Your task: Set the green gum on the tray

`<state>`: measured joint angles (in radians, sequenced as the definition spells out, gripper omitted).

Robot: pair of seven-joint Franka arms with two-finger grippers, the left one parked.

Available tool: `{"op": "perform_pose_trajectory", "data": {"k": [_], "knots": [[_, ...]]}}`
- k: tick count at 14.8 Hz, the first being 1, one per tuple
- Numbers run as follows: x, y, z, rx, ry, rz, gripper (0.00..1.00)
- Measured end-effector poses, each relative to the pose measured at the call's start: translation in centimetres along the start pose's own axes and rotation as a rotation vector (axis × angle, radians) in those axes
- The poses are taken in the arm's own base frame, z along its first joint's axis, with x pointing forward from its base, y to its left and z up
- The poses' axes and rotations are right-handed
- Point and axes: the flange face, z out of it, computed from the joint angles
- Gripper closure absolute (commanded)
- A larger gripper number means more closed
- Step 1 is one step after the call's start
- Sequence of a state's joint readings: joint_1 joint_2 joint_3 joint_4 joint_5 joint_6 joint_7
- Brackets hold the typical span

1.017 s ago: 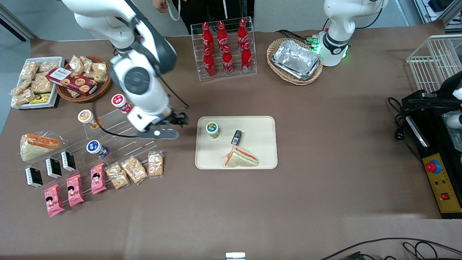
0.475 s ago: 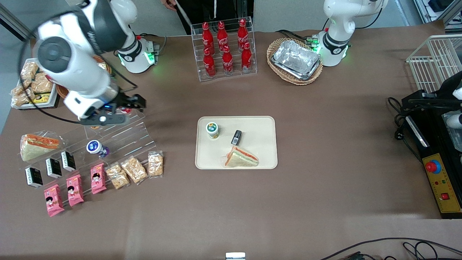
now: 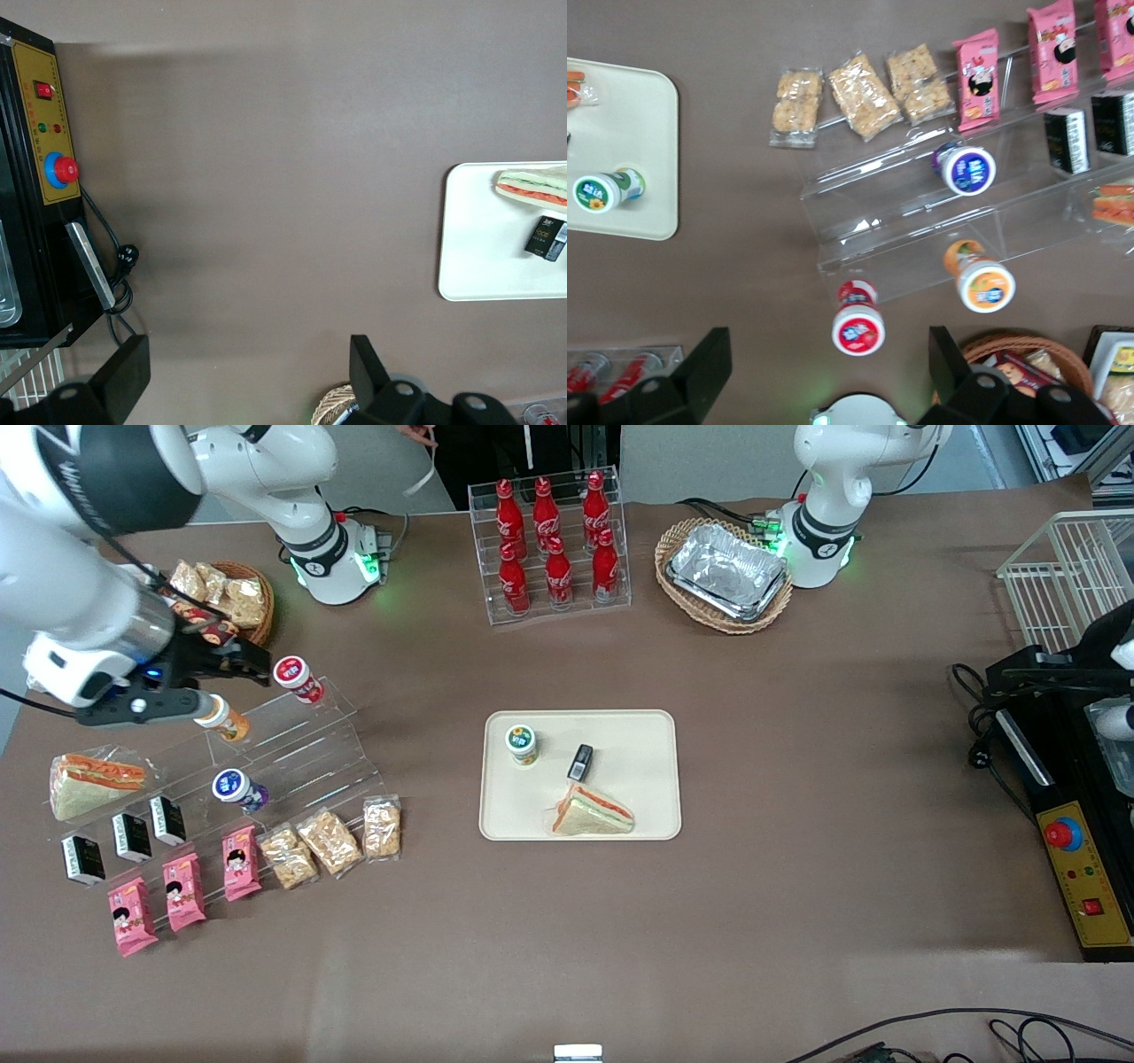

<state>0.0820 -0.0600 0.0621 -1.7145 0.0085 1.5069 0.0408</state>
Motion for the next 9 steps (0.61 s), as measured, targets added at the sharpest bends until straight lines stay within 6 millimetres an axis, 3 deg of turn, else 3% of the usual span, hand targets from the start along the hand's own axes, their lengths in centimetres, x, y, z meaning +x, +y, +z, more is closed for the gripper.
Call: {"op": "perform_pose_trajectory", "data": {"k": [4, 9], "knots": [[-0.5, 4.3, -2.0, 0.016, 0.024, 0.0, 0.0], [0.0, 7.0, -3.1, 0.022, 0.05, 0.044, 0.0]]}}
